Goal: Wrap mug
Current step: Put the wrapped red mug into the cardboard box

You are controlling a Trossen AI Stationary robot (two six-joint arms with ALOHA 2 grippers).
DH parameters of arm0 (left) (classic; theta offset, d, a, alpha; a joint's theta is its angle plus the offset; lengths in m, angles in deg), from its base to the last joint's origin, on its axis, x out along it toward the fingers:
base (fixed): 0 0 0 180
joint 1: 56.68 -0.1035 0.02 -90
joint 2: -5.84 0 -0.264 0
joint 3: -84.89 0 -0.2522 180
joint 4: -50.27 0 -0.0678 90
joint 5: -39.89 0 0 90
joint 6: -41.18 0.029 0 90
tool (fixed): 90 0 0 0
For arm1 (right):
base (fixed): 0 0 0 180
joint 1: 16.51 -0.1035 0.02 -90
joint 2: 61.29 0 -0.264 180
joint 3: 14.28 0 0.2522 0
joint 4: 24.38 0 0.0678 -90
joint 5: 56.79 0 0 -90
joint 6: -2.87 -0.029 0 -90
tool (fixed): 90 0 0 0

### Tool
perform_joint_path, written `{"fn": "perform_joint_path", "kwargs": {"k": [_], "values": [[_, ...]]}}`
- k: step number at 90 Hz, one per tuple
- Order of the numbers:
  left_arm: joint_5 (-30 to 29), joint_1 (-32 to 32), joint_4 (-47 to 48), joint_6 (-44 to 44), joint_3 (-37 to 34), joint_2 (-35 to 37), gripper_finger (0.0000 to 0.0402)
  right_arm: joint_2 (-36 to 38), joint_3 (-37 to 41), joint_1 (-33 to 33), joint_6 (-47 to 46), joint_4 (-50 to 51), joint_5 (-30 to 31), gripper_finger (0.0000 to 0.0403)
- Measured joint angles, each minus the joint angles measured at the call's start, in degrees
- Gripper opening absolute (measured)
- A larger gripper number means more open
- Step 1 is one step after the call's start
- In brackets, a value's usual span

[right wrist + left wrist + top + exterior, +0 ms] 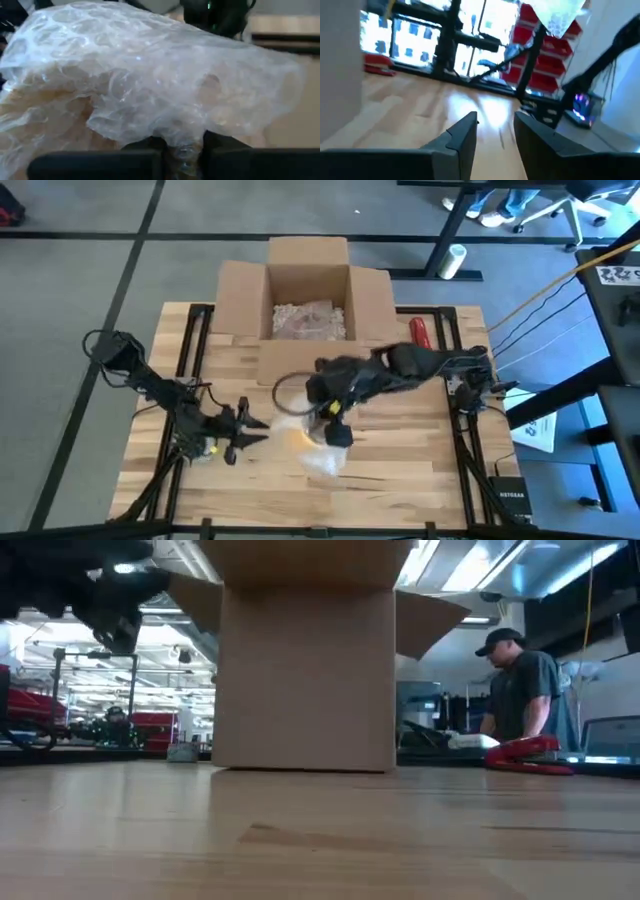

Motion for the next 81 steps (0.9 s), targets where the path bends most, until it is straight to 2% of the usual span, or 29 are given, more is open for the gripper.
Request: {"fn": "perform_joint_path", "kwargs": {"k": [9, 15, 28, 45, 56, 68, 81], "values": [[2.98, -4.48, -3.38, -0.86, -3.56, 1.57, 0.0113, 1.36, -0.02, 2.93, 2.55, -0.49, -0.48, 0.0020], [6.13, -7.89, -1.61, -1.76, -3.82, 3.21, 0.0113, 1.96, 0.09, 4.82, 4.04, -1.27, -0.44, 0.0020], [17.21, -17.67, 5.86, -3.52, -3.82, 7.10, 0.0113, 2.46, 0.09, 9.87, 7.33, -2.20, -0.49, 0.0020], [31.15, -30.02, 11.05, -3.78, -3.75, 12.89, 0.0113, 2.61, 0.02, 18.30, 10.35, -4.24, -0.72, 0.0020], [35.87, -36.72, 18.76, -2.11, -3.73, 18.09, 0.0113, 2.59, 0.00, 23.60, 11.56, -9.01, -2.71, 0.0020], [40.74, -43.32, 29.64, -1.29, -3.73, 25.01, 0.0113, 1.99, 0.05, 28.92, 11.60, -9.60, -5.30, 0.0020], [42.31, -48.99, 44.94, 2.63, -2.20, 33.96, 0.0113, -0.89, 0.20, 32.47, 12.85, -7.22, -6.10, 0.0020]]}}
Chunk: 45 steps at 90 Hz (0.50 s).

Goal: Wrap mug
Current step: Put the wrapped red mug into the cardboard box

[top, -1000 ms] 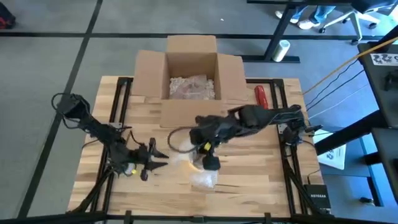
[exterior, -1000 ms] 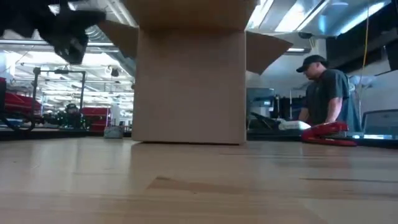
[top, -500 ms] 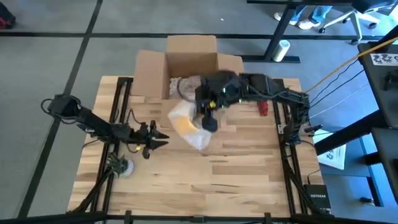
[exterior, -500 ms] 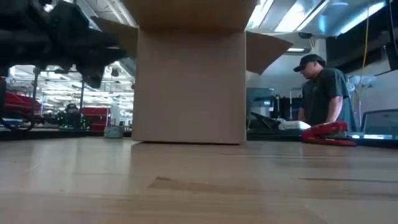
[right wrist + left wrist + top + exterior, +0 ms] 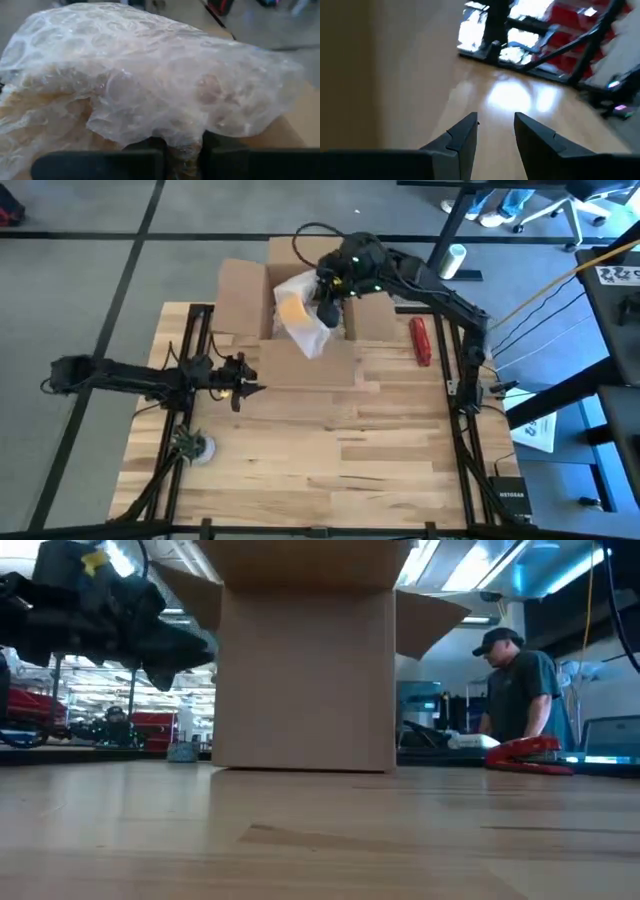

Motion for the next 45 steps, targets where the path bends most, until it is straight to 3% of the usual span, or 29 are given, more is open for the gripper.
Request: {"fn": "perform_joint_path", "kwargs": {"k": [17, 36, 45], "values": [[0.15, -5.66, 26.72, 4.28, 5.32, 10.67, 0.0113, -4.50, 0.00, 2.75, 3.16, 0.86, -3.18, 0.0019], [1.59, -7.42, 31.51, 5.01, 5.48, 20.38, 0.0113, -6.33, -0.05, 5.40, 5.13, 1.43, -5.90, 0.0019], [1.35, -8.61, 33.35, 5.37, 5.38, 24.18, 0.0113, -6.56, -0.05, 6.40, 6.31, 6.40, -7.24, 0.0019]]}}
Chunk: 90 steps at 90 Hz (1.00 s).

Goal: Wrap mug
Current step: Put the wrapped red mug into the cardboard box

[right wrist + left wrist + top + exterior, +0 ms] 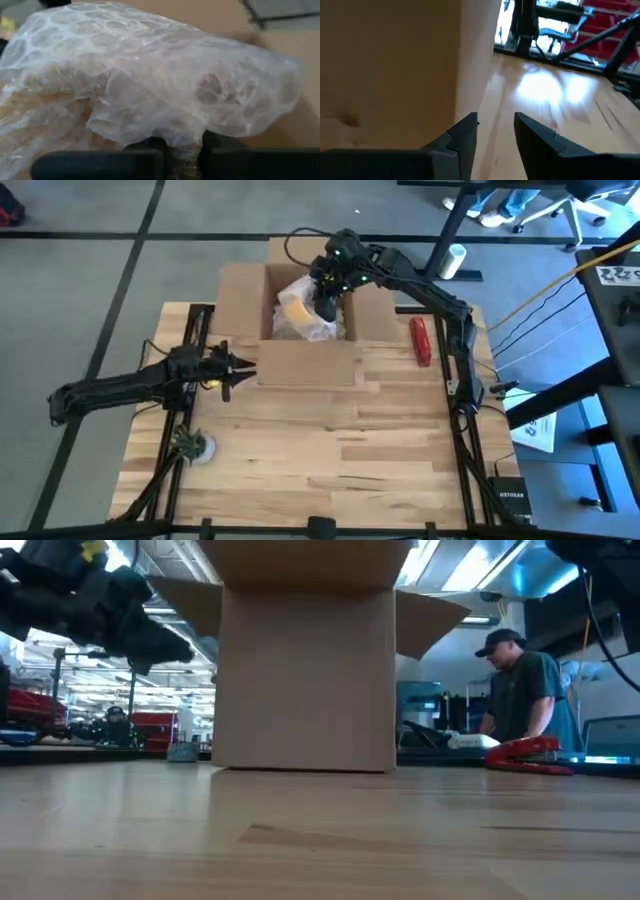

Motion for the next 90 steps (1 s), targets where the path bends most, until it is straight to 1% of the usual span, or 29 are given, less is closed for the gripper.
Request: {"fn": "perform_joint_path", "kwargs": {"k": [10, 16, 27, 46, 61, 90], "values": [[-1.34, -1.59, 1.79, -0.66, -0.89, 3.30, 0.0113, -0.64, 0.05, 0.01, 1.31, 3.10, 1.44, 0.0019], [-1.44, -2.39, 1.26, -0.97, -1.70, 5.06, 0.0113, -0.65, 0.07, -0.02, 1.81, 5.40, 2.71, 0.0019], [-1.55, -3.72, 0.03, -1.71, -3.57, 8.06, 0.0113, -1.16, 0.00, -0.40, 3.09, 6.40, 3.78, 0.0019], [-1.97, -5.09, -0.62, -4.00, -6.83, 12.09, 0.0113, -5.08, 0.03, -1.21, 4.14, 10.13, 6.53, 0.0019], [-2.16, -5.05, -0.33, -3.98, -6.96, 13.61, 0.0113, -8.94, 0.07, -1.94, 5.14, 10.90, 7.35, 0.0019], [-2.46, -5.05, 0.45, -2.76, -6.96, 15.03, 0.0113, -12.45, 0.00, -2.31, 6.35, 15.09, 8.79, 0.0019]]}}
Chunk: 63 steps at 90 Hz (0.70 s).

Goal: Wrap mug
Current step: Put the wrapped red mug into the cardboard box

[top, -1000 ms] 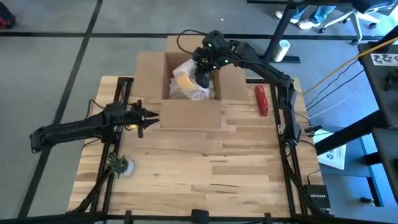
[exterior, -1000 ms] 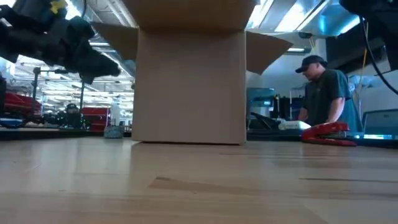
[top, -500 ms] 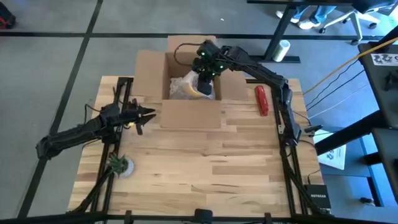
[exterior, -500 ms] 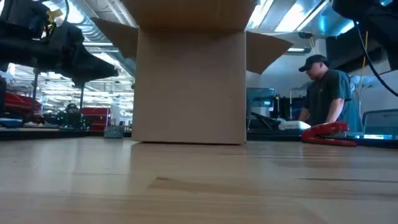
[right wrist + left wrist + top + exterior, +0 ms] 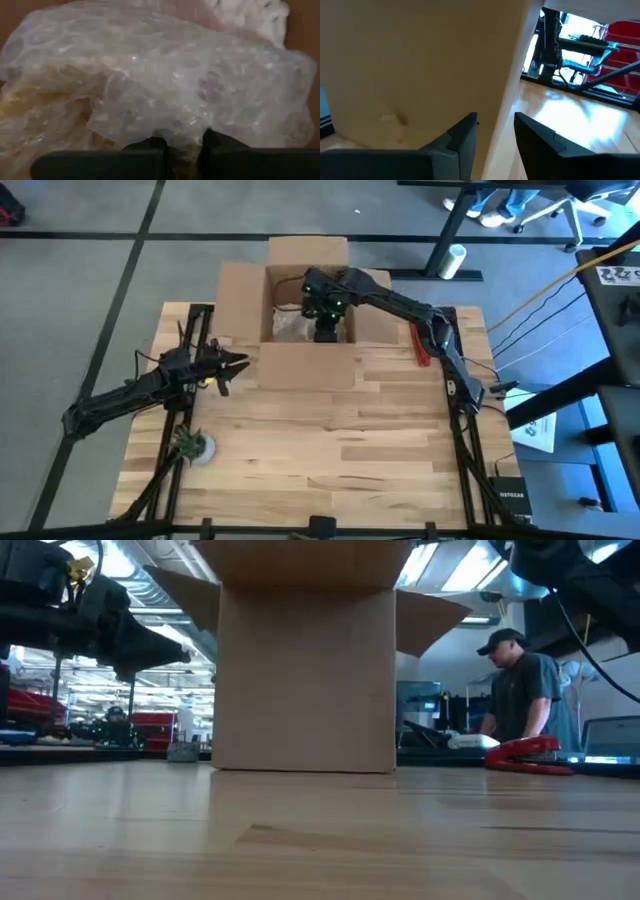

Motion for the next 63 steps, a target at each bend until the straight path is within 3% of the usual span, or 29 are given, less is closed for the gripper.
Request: {"fn": "perform_joint_path", "kwargs": {"k": [63], "values": [[-5.53, 0.00, 1.17, 1.56, 0.03, 5.73, 0.0113, -0.68, 0.44, -0.40, 0.66, 0.78, -0.74, 0.0019]]}}
